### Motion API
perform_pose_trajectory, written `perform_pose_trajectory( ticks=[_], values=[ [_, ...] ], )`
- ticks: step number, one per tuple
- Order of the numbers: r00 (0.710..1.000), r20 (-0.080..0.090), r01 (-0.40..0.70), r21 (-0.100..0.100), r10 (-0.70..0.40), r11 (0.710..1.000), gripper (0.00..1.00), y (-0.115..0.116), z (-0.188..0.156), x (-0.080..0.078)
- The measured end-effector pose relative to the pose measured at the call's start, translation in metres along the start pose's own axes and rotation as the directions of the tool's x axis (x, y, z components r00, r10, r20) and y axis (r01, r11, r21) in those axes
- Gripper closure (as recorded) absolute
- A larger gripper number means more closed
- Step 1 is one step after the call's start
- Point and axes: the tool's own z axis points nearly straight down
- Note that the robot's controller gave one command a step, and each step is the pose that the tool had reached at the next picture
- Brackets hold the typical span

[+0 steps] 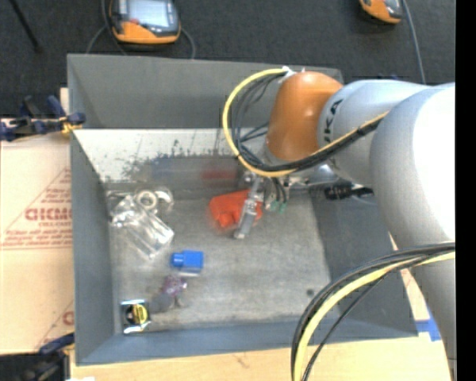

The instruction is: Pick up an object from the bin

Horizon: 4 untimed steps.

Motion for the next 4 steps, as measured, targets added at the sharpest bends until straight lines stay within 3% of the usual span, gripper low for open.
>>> perform_pose_trajectory(
  ticks=[1,2,4],
  values=[
    [0.996,0.008,-0.085,-0.002,0.085,0.996,0.0,0.025,0.001,0.016],
    [0.996,0.009,-0.084,-0.001,0.084,0.996,1.0,0.024,0.0,0.016],
    [0.997,0.015,-0.082,-0.004,0.082,0.997,1.0,0.024,-0.077,0.011]
  ],
)
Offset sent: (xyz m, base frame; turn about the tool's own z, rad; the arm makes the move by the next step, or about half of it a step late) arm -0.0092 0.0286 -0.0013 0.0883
